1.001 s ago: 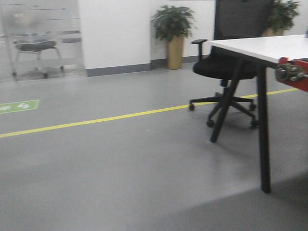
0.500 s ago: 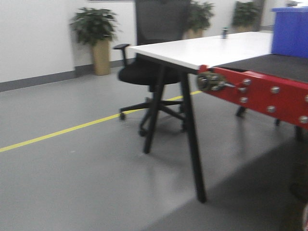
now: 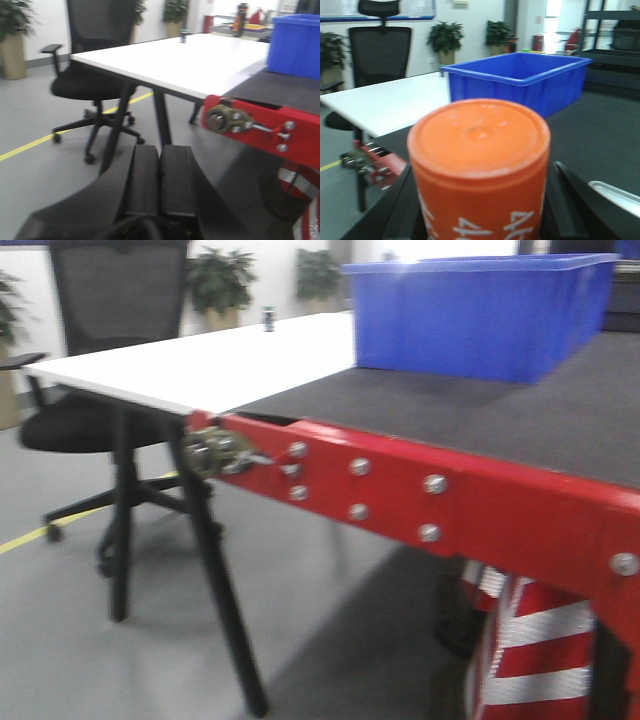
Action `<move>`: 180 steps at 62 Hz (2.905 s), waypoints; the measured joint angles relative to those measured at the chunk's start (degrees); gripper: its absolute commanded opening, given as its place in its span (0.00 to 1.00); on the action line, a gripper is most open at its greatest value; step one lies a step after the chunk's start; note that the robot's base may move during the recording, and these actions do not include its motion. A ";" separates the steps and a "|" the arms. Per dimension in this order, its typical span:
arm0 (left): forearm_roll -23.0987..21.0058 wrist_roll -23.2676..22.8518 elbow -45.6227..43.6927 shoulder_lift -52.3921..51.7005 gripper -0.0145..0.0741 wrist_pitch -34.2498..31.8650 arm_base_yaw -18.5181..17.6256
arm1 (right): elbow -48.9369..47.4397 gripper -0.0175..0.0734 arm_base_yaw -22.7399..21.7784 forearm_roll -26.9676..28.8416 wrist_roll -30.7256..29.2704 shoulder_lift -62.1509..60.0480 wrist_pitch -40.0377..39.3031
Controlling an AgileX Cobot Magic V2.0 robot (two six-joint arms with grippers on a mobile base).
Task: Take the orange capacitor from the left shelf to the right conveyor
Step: 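Drive the base to the red conveyor holding the capacitor in the right gripper, then move the right gripper with the capacitor above the silver tray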
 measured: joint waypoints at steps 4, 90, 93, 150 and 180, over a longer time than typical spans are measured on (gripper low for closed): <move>0.00 0.00 0.00 0.00 0.02 0.00 0.00 | 0.00 0.36 0.00 0.00 0.00 0.00 0.00; 0.00 0.00 0.00 0.00 0.02 0.00 0.00 | 0.00 0.36 0.00 0.00 0.00 0.00 0.00; 0.00 0.00 0.00 0.00 0.02 0.00 0.00 | 0.00 0.36 0.00 0.00 0.00 0.00 0.00; 0.00 0.00 0.00 0.00 0.02 0.00 0.00 | -2.31 0.36 0.00 0.00 0.00 7.95 -1.18; 0.00 0.00 0.00 0.00 0.02 0.00 0.00 | -4.98 0.36 11.00 0.00 0.00 47.29 -31.26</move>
